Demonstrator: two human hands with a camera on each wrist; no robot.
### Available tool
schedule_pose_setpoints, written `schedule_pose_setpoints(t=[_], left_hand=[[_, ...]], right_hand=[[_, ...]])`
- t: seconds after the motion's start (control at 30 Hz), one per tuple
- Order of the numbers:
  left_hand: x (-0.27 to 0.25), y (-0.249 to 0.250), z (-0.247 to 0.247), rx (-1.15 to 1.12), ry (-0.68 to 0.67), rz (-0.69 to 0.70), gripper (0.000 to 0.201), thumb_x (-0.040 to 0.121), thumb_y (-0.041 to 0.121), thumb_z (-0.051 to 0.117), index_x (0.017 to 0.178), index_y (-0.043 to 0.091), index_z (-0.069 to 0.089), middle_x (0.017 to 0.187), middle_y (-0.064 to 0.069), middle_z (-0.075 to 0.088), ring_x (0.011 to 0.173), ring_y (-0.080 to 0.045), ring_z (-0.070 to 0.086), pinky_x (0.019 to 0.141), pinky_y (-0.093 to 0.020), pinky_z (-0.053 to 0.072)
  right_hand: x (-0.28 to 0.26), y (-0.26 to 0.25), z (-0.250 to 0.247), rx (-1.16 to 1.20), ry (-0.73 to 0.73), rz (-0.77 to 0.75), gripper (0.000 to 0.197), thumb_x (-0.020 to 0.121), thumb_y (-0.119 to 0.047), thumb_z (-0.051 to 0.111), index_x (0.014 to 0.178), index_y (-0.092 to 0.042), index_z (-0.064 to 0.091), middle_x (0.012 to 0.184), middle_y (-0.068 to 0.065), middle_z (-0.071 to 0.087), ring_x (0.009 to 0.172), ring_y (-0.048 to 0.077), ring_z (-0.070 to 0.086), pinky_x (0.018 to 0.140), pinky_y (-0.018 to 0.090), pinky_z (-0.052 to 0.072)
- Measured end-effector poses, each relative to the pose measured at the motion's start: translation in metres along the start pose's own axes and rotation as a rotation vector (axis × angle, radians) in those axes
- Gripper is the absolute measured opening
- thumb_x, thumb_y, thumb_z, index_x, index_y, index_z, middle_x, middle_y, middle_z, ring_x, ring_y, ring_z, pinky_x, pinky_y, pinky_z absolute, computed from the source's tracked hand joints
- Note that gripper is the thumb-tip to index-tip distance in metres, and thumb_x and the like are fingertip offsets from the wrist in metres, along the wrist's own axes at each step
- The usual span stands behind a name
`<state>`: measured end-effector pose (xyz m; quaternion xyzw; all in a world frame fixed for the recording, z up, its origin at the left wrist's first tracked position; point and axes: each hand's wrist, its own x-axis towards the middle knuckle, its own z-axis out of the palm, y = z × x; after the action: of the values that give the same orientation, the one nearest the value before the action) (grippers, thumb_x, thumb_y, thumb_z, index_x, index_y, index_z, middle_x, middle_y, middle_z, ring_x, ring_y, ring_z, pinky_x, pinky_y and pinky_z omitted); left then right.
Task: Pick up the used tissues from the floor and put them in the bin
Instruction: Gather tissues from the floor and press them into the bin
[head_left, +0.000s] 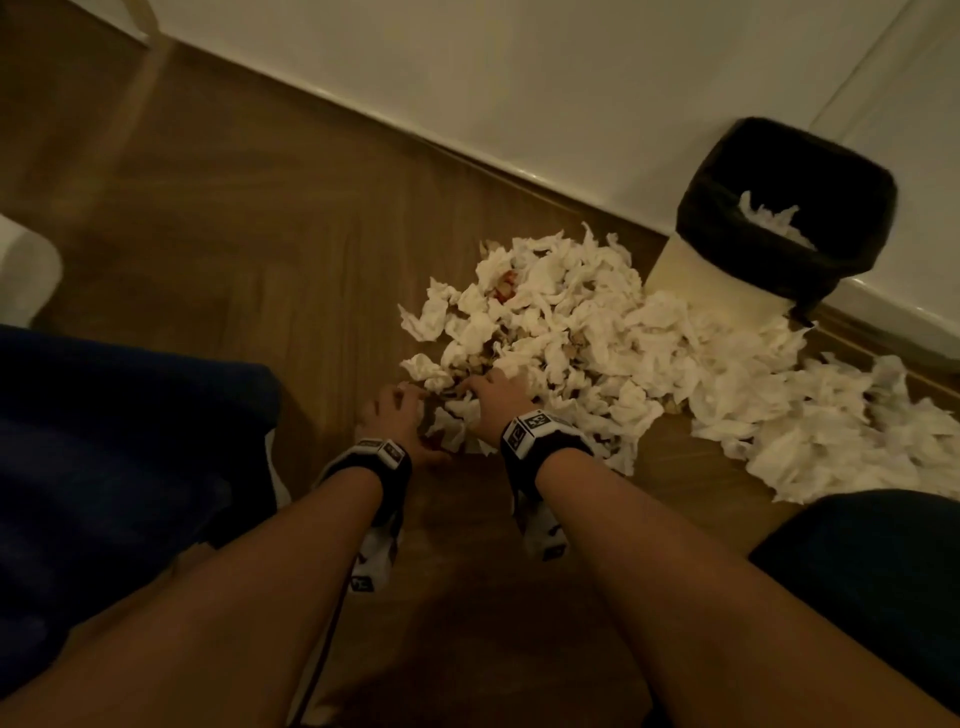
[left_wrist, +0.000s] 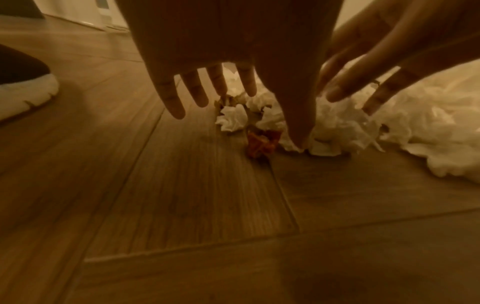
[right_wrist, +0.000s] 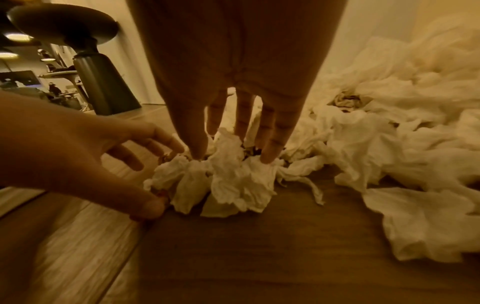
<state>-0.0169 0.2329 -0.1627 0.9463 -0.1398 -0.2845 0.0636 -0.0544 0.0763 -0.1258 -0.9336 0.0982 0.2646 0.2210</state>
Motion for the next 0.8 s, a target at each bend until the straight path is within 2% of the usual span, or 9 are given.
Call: schedule_pose_setpoints(t=[0.07, 0.13, 0.3, 0.4, 0.47, 0.53, 0.67, 0.8], left_hand=[[0.001, 0.001, 0.002, 0.052, -0.005, 0.019, 0.093, 0.068, 0.054, 0.074, 0.141, 0.026, 0.024, 0.145, -0.01, 0.013, 0.128, -0.038, 0.026, 0.103, -0.047, 0.035], [0.002, -0.001, 0.003, 0.029, -0.002, 0.028, 0.083, 0.072, 0.043, 0.075, 0.138, 0.024, 0.028, 0.143, -0.011, 0.014, 0.124, -0.039, 0.031, 0.101, -0.046, 0.038], [0.004, -0.014, 0.007, -0.063, 0.063, 0.023, 0.048, 0.084, 0.021, 0.066, 0.125, 0.009, 0.044, 0.139, -0.013, 0.022, 0.106, -0.032, 0.052, 0.094, -0.037, 0.045], [0.007, -0.019, 0.006, -0.118, 0.072, 0.007, 0.034, 0.087, 0.02, 0.061, 0.118, 0.007, 0.051, 0.133, -0.013, 0.032, 0.101, -0.031, 0.055, 0.087, -0.036, 0.047], [0.009, -0.02, 0.005, -0.148, 0.049, -0.012, 0.028, 0.09, 0.022, 0.058, 0.113, 0.006, 0.054, 0.128, -0.013, 0.038, 0.099, -0.032, 0.056, 0.086, -0.038, 0.048], [0.009, -0.021, 0.005, -0.171, 0.051, -0.036, 0.023, 0.091, 0.022, 0.055, 0.108, 0.006, 0.057, 0.123, -0.013, 0.043, 0.098, -0.033, 0.055, 0.085, -0.039, 0.047], [0.008, -0.021, 0.003, -0.196, 0.08, -0.009, 0.019, 0.092, 0.013, 0.047, 0.107, 0.006, 0.058, 0.116, -0.014, 0.053, 0.103, -0.031, 0.054, 0.087, -0.037, 0.043], [0.004, -0.023, -0.003, -0.252, 0.109, -0.021, 0.018, 0.089, 0.009, 0.049, 0.102, 0.009, 0.062, 0.11, -0.011, 0.063, 0.102, -0.029, 0.058, 0.087, -0.037, 0.048]], right_hand=[[0.003, -0.002, 0.004, -0.022, 0.013, -0.004, 0.051, 0.091, -0.022, 0.057, 0.138, -0.023, 0.037, 0.142, 0.01, 0.028, 0.131, 0.037, 0.03, 0.106, 0.046, 0.036], [0.005, -0.002, 0.006, -0.037, 0.03, -0.007, 0.054, 0.091, -0.023, 0.056, 0.14, -0.022, 0.035, 0.142, 0.01, 0.028, 0.131, 0.037, 0.029, 0.106, 0.046, 0.035], [0.007, 0.001, 0.013, -0.138, 0.104, -0.068, 0.054, 0.091, -0.03, 0.054, 0.14, -0.019, 0.035, 0.143, 0.01, 0.03, 0.131, 0.035, 0.028, 0.107, 0.043, 0.034], [0.006, 0.0, 0.02, -0.255, 0.206, -0.179, 0.052, 0.09, -0.035, 0.052, 0.138, -0.02, 0.038, 0.139, 0.01, 0.035, 0.129, 0.033, 0.029, 0.103, 0.04, 0.038], [0.004, -0.003, 0.023, -0.339, 0.236, -0.246, 0.051, 0.089, -0.036, 0.052, 0.136, -0.022, 0.039, 0.141, 0.01, 0.034, 0.128, 0.033, 0.03, 0.098, 0.043, 0.043], [0.003, -0.006, 0.026, -0.373, 0.23, -0.287, 0.05, 0.088, -0.034, 0.054, 0.135, -0.024, 0.04, 0.145, 0.01, 0.029, 0.131, 0.035, 0.027, 0.098, 0.048, 0.042], [0.004, -0.014, 0.032, -0.458, 0.175, -0.375, 0.052, 0.087, -0.027, 0.056, 0.136, -0.026, 0.039, 0.15, 0.007, 0.024, 0.134, 0.038, 0.024, 0.104, 0.052, 0.033], [0.005, -0.021, 0.038, -0.479, 0.103, -0.269, 0.047, 0.091, -0.026, 0.053, 0.135, -0.028, 0.038, 0.151, 0.007, 0.022, 0.133, 0.043, 0.023, 0.103, 0.058, 0.031]])
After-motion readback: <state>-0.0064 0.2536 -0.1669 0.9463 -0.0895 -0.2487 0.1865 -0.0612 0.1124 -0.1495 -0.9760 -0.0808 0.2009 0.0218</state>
